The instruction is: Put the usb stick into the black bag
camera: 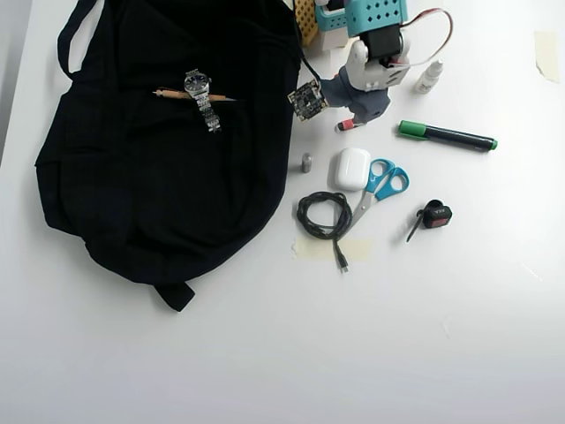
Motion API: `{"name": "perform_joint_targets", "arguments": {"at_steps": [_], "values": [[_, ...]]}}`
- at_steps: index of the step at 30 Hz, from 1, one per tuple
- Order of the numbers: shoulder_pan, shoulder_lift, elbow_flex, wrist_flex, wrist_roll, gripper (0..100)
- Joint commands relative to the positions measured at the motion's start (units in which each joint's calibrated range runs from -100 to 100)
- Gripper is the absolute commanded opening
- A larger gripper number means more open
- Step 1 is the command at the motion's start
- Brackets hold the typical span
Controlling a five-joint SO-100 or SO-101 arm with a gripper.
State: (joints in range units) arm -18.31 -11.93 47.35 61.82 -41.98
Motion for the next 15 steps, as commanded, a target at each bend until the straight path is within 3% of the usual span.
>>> {"name": "perform_joint_targets", "arguments": {"at_steps": [1,15], "values": [[-0.5,3.2,-5.4,0.0,0.0,16],[-1.8,3.5,-5.8,-1.4,0.2,16]]}}
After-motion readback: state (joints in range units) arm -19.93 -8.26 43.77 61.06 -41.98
